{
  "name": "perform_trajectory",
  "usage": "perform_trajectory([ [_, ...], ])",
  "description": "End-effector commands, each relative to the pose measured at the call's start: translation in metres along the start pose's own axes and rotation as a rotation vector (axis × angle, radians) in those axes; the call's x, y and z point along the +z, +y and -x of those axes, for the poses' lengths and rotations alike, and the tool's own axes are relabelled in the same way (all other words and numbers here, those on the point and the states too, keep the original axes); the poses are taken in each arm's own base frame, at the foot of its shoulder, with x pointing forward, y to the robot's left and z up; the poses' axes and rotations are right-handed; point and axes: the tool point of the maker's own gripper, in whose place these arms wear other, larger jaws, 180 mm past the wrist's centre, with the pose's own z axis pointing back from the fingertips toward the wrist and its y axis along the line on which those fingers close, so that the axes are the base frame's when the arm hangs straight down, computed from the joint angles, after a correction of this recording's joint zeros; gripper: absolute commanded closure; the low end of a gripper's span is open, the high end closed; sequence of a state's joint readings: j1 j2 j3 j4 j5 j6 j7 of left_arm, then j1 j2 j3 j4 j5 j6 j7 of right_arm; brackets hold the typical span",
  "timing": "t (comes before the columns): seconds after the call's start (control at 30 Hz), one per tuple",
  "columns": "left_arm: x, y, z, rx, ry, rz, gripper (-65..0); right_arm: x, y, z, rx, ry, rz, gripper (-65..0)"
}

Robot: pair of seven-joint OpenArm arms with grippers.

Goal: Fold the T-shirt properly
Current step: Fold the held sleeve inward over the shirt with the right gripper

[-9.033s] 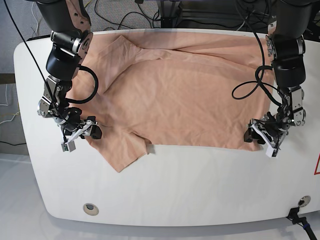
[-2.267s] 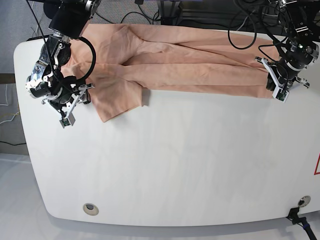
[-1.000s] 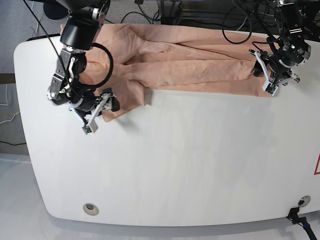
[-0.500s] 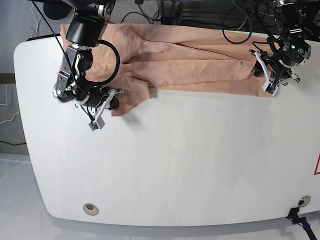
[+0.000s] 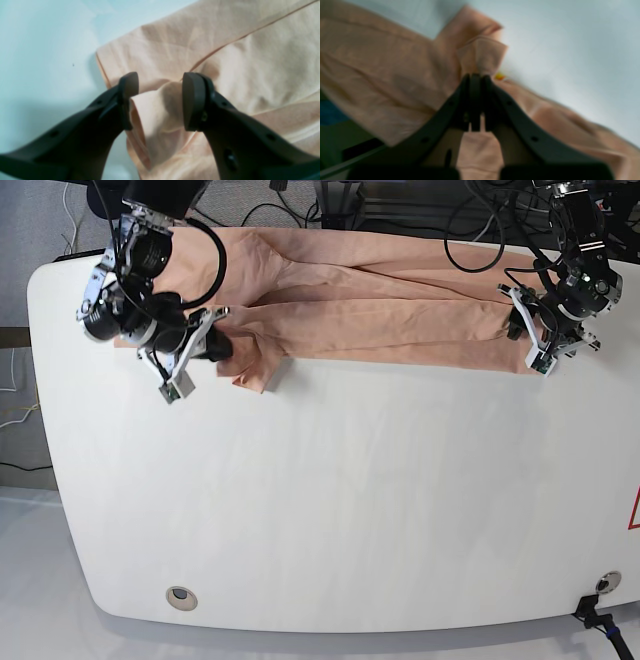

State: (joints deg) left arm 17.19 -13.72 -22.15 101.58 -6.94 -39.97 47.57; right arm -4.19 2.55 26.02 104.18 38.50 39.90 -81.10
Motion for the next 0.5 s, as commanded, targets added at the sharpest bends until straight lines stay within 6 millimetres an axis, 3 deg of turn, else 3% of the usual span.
perform_trajectory([
  [0.0, 0.004, 0.006, -0.009, -0.014, -0.031, -0.013, -27.1, 0.008, 0.007, -0.002, -0.022, -0.063, -0.042, 0.0],
  [0.33, -0.003, 0.004, 0.004, 0.011, 0.002, 0.006, -27.1, 0.035, 0.018, 0.055, -0.083, 0.000, -0.156, 0.0],
  [0.47, -0.004, 0.006, 0.000, 0.012, -0.006, 0.003, -27.1, 0.048, 0.021, 0.073, -0.102, 0.030, -0.190, 0.0],
])
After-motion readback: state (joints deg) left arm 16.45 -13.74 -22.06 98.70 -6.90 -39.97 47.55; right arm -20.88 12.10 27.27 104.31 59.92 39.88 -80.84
